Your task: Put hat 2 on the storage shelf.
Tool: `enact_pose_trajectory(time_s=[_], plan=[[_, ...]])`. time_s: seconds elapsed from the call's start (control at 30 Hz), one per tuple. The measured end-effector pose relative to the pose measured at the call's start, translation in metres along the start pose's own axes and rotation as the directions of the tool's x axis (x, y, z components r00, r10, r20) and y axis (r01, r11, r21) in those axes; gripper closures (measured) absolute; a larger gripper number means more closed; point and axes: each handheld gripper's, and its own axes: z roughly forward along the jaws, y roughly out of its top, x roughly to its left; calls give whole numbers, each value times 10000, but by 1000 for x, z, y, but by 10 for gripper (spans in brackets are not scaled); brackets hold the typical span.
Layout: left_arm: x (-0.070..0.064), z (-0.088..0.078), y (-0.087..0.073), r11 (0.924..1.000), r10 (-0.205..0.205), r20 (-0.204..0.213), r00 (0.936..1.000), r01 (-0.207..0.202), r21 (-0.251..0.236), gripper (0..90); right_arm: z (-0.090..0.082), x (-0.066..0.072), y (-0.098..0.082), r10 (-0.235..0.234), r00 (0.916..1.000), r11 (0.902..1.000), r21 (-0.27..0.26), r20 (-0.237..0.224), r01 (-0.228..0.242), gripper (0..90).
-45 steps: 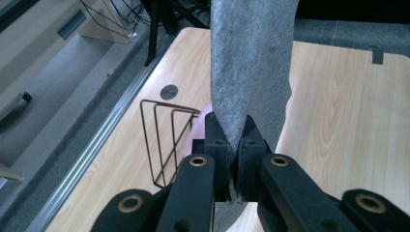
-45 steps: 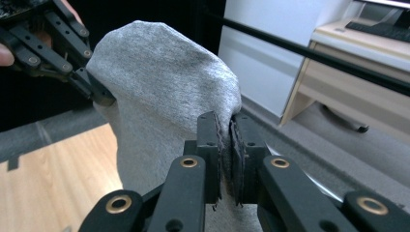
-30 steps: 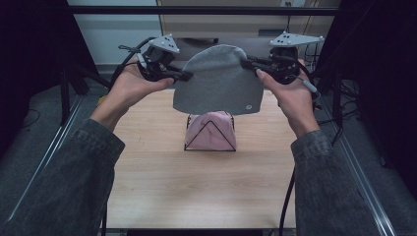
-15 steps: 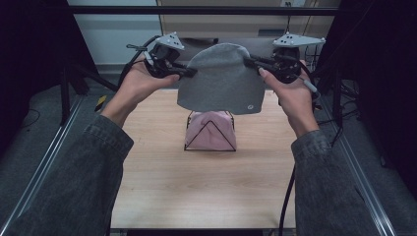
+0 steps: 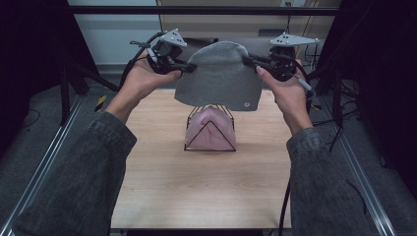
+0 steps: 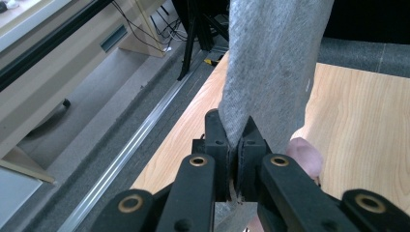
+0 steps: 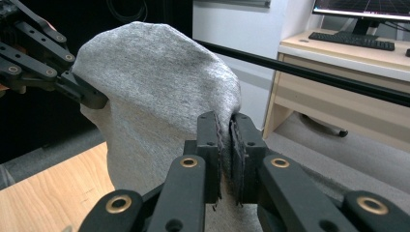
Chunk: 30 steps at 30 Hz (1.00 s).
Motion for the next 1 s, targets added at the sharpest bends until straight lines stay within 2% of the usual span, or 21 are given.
enact_pose_trajectory(time_s=[0.33,0.77,1.0], plan=[[8,14,-9,9999,-109,-173,9998,110,82,867,20,-9,-12,196,9998,9997,152,72,-197,839],[15,30,-29,9990,-351,-197,9992,356,277,867,38,-10,-25,272,9996,9990,342,75,-274,839],[14,35,-34,9987,-421,-166,9990,426,286,867,43,-11,-32,305,9995,9983,487,66,-308,839]])
